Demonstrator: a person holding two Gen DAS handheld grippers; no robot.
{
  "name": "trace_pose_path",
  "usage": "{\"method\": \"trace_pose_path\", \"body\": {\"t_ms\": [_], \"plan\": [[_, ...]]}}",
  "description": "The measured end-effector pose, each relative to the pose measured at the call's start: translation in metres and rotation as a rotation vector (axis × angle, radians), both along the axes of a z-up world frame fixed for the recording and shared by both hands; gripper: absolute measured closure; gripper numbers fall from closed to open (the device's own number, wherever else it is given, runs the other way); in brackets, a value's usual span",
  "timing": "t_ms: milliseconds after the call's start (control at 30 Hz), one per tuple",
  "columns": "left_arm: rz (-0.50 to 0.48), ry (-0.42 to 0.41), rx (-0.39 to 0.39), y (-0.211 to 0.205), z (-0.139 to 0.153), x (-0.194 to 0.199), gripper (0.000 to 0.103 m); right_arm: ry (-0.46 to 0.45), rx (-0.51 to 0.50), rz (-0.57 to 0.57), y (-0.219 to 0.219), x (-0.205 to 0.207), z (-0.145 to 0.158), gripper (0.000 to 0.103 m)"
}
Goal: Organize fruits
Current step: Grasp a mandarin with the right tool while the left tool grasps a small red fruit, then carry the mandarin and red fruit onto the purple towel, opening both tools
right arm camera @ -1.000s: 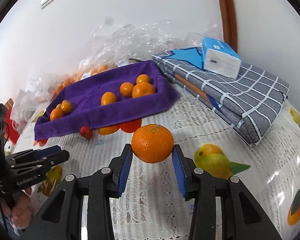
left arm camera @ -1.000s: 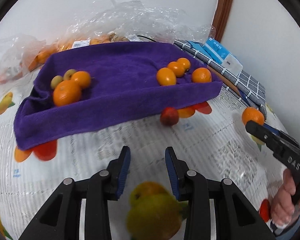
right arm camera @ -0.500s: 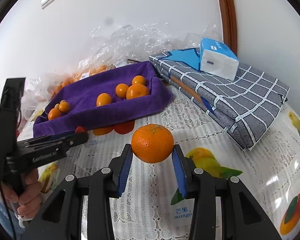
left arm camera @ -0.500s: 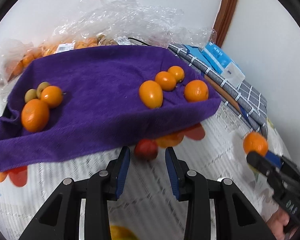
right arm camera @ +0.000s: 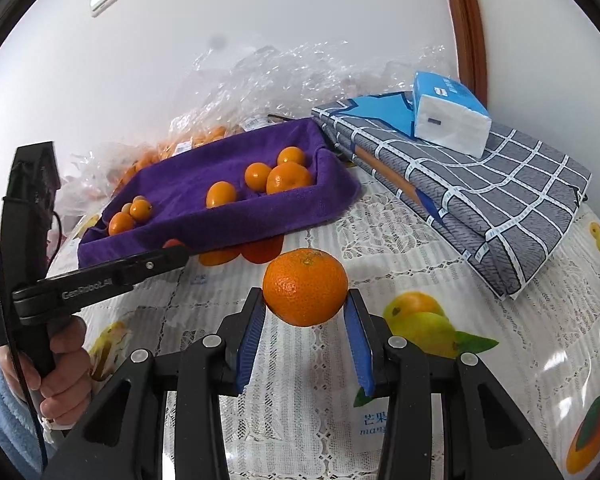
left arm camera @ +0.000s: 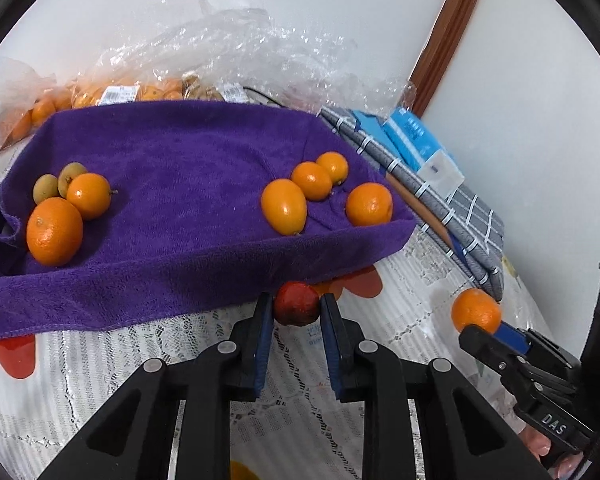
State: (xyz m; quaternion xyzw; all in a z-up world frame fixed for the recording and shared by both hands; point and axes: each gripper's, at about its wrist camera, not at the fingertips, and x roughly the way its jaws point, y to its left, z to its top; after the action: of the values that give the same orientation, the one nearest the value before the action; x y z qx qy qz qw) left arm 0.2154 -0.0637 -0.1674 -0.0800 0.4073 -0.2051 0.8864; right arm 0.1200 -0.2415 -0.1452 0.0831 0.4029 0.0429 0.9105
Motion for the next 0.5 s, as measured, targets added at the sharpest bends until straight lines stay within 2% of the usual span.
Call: {"method": "trace_pose_path", "body": {"t_ms": [500], "plan": [[0.026, -0.132, -0.094, 0.024, 0.034, -0.012, 0.08, 0.014, -0.011, 0.014, 0.003, 0.006, -0.003, 0.063]]}}
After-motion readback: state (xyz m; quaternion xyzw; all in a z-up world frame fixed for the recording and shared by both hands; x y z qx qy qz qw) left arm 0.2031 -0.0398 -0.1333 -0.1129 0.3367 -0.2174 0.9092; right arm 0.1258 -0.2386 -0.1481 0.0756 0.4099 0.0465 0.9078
